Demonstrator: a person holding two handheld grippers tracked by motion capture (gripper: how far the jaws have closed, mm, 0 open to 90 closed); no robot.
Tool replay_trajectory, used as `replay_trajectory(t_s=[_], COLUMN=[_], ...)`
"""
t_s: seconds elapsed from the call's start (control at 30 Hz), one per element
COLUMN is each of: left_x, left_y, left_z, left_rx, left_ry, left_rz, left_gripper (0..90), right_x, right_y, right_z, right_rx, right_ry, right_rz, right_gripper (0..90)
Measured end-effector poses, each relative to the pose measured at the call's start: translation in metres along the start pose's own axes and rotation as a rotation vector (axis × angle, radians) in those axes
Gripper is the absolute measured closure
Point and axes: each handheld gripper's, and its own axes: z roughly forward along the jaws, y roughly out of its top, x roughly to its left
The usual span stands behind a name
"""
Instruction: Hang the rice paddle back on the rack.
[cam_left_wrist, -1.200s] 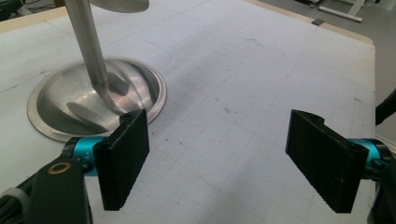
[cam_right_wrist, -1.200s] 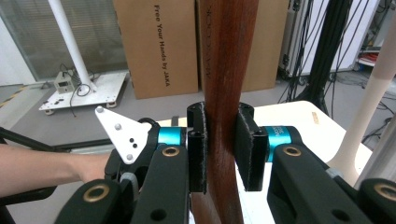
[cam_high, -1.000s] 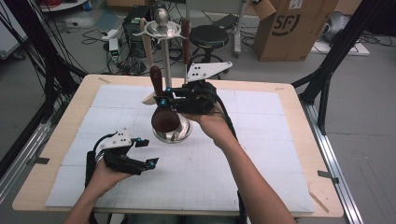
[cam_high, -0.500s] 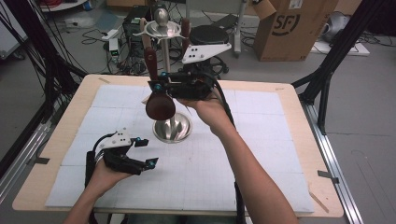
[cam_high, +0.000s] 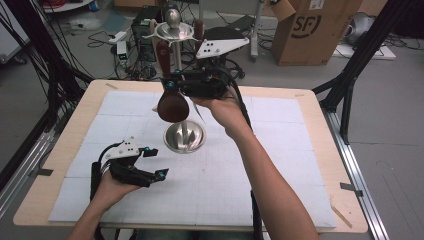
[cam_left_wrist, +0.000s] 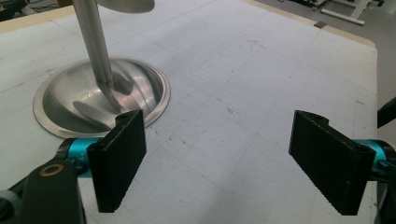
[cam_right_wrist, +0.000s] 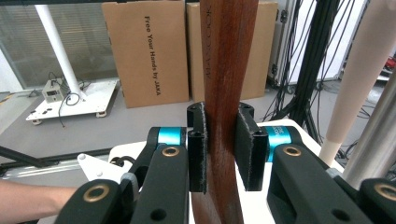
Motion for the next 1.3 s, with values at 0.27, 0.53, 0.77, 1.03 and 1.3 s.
replay_trajectory(t_s=[0.27,0.53,0.77,1.03,1.3], left_x=[0.001,0.001,0.000,0.000,0.000], left_y=[0.000,0.000,0.000,0.000,-0.001], left_z=[-0.001,-0.002,-0.002,-0.001,0.000], left_rx=[0.001,0.001,-0.001,-0.001,0.006], left_ry=[0.001,0.003,0.002,0.001,-0.005], left_rz=[0.001,0.004,0.004,0.005,0.003], left_gripper=[19.5,19.5,19.6,19.5,19.5], right_x=[-0.004,-0.008,-0.010,-0.013,-0.016], right_y=[-0.002,-0.004,-0.005,-0.006,-0.008], right_z=[0.001,0.000,0.000,0.003,0.003], right_rx=[0.003,0.001,0.000,0.001,0.001], right_ry=[-0.017,-0.042,-0.060,-0.088,-0.103], right_rz=[0.006,0.014,0.020,0.030,0.043], right_gripper=[76.9,76.8,76.8,76.7,76.4])
